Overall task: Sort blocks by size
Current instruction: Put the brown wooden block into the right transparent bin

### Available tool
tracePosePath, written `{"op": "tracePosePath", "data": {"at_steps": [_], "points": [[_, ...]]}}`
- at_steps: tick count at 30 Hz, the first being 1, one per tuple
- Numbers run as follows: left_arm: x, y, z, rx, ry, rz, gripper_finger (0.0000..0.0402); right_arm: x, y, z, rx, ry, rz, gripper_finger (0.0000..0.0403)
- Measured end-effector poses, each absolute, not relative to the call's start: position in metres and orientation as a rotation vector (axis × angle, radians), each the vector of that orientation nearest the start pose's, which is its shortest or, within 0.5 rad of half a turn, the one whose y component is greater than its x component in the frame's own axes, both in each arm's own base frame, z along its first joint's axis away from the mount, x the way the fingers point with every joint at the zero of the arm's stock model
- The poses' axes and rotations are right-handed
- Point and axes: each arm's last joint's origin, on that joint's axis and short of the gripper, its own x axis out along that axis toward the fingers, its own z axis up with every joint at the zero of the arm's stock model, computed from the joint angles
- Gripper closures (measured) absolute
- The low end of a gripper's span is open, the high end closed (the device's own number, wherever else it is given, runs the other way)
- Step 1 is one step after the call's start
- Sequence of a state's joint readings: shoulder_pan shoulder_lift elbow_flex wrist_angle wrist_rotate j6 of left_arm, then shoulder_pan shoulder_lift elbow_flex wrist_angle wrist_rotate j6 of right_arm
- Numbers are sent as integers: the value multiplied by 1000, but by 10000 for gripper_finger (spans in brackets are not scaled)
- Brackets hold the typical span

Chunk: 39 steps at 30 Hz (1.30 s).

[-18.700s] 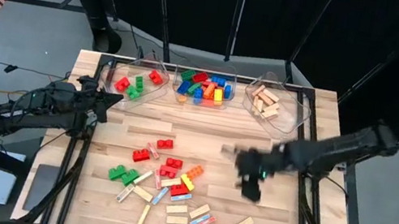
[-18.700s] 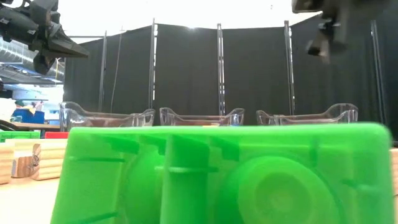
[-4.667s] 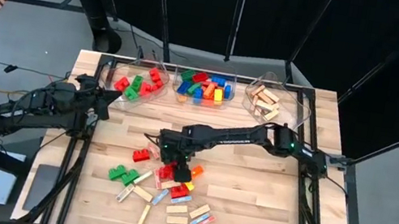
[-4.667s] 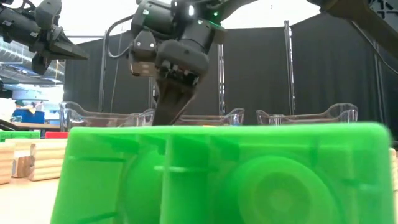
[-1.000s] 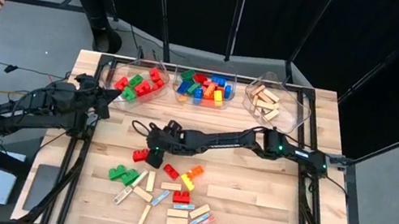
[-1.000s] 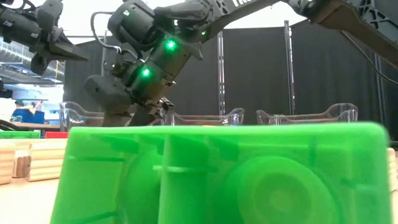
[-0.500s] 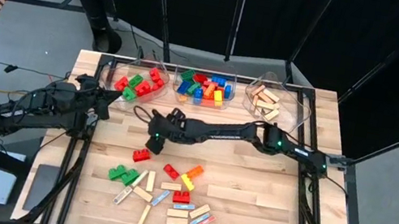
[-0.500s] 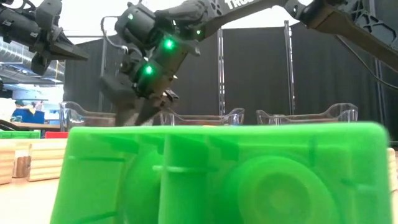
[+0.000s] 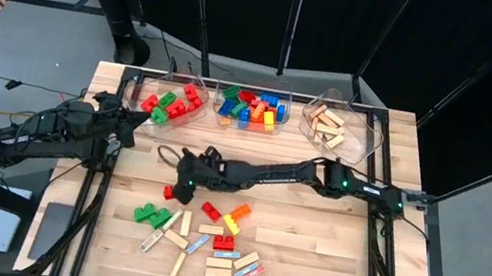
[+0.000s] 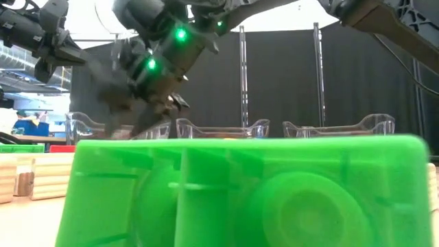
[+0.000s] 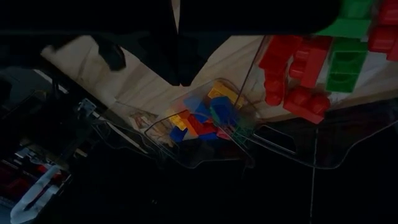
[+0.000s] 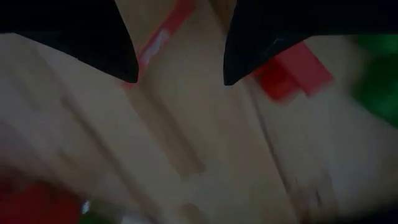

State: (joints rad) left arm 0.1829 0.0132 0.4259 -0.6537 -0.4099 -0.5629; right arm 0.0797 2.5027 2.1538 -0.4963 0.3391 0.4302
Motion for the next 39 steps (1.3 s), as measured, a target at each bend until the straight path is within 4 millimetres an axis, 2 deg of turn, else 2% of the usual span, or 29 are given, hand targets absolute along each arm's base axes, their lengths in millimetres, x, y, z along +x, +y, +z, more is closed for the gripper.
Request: {"op": "tracePosePath", "data": {"at_steps": [4, 13, 17, 21, 25, 28, 31, 34, 39], "points": [[45, 20, 238, -516, 70, 642, 399, 540, 38, 147, 219, 779, -451, 153], [45, 20, 238, -516, 70, 642, 399, 533, 27, 126, 252, 823, -492, 171], [45, 20, 238, -516, 70, 642, 400, 529, 24, 118, 278, 871, -459, 224], [45, 20, 238, -516, 69, 642, 399, 529, 22, 118, 272, 890, -426, 336], [45, 20, 238, -516, 69, 642, 400, 533, 24, 128, 238, 881, -366, 331], [45, 20, 238, -515, 69, 642, 400, 535, 25, 148, 223, 881, -348, 331], [45, 20, 238, -515, 70, 643, 399, 531, 21, 179, 181, 862, -331, 331], [45, 20, 238, -515, 71, 642, 399, 520, 14, 218, 151, 840, -319, 331], [45, 20, 238, -515, 71, 643, 399, 480, 13, 305, -2, 783, -241, 331]]}}
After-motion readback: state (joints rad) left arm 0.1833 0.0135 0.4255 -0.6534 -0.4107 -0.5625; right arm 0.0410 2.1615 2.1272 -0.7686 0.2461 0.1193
